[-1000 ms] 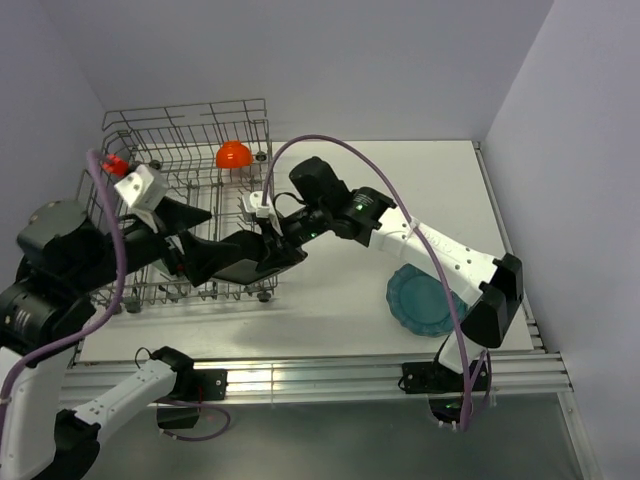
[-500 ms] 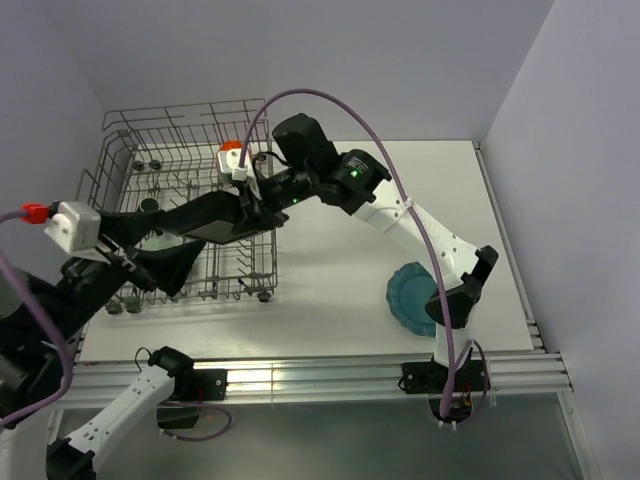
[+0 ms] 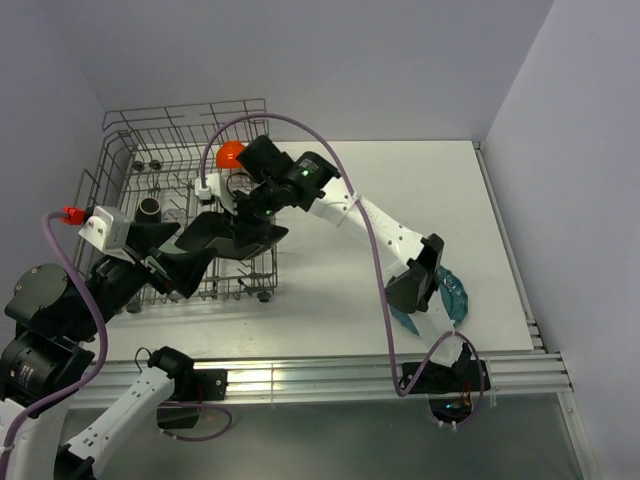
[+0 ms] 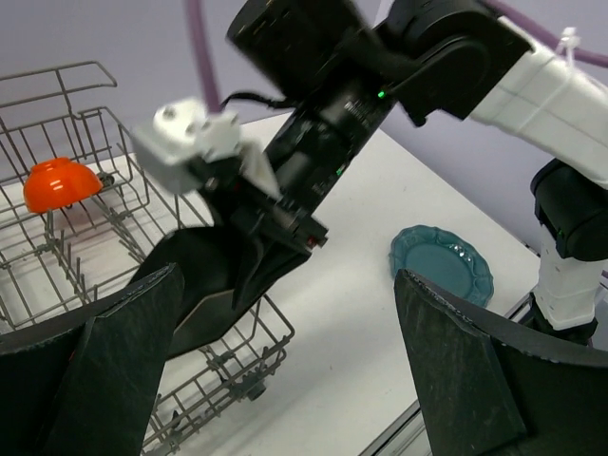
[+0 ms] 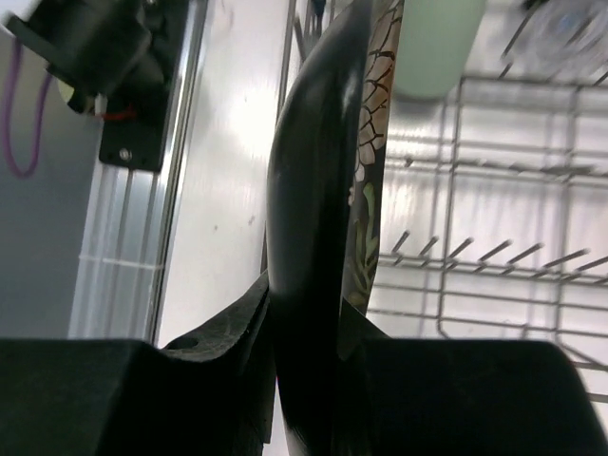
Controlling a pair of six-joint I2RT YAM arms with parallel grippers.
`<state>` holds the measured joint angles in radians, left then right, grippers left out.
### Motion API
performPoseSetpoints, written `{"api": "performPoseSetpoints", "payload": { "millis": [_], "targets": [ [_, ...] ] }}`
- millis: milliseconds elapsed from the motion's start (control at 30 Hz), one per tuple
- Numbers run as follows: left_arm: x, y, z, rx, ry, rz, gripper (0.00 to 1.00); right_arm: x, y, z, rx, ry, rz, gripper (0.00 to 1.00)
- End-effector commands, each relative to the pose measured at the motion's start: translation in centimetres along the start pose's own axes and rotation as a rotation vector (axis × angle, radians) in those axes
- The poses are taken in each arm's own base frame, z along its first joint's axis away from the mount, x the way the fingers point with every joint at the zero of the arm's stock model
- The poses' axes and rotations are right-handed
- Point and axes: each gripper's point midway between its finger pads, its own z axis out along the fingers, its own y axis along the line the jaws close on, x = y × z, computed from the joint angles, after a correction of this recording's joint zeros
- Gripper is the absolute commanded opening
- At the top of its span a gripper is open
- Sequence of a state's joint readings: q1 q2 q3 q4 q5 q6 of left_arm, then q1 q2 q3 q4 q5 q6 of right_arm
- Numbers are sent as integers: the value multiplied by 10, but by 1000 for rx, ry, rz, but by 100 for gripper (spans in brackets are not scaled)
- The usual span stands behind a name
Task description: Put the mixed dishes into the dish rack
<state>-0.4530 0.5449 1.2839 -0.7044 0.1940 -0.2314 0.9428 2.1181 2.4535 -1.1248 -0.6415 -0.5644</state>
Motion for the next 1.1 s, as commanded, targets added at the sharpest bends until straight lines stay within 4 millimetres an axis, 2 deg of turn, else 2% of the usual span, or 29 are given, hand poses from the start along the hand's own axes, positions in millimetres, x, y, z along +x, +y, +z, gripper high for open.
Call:
{"api": "performPoseSetpoints", "payload": {
  "millis": [0,167,367,567,733,1067],
  "targets": [
    [-11,-2,-1,6,-56,-3,99,-29,5,-8,29,-58,-84,0],
    [-8,0,-4,-6,-50,2,99,-22,6,0,27,-35,-68,0],
    [-7,-1,-7,-3,-55,2,99,-4,2,21,31,39,-56,0],
    [1,1,-8,-9,-43,-4,99,19,-7,34,73,134,-84,0],
    [8,3,-7,-10,-38,-4,99,38,-23,45,117,208,-108,0],
    [19,9,-15,-36,-35,4,99,53,-39,71,127,224,-126,0]
  ]
}}
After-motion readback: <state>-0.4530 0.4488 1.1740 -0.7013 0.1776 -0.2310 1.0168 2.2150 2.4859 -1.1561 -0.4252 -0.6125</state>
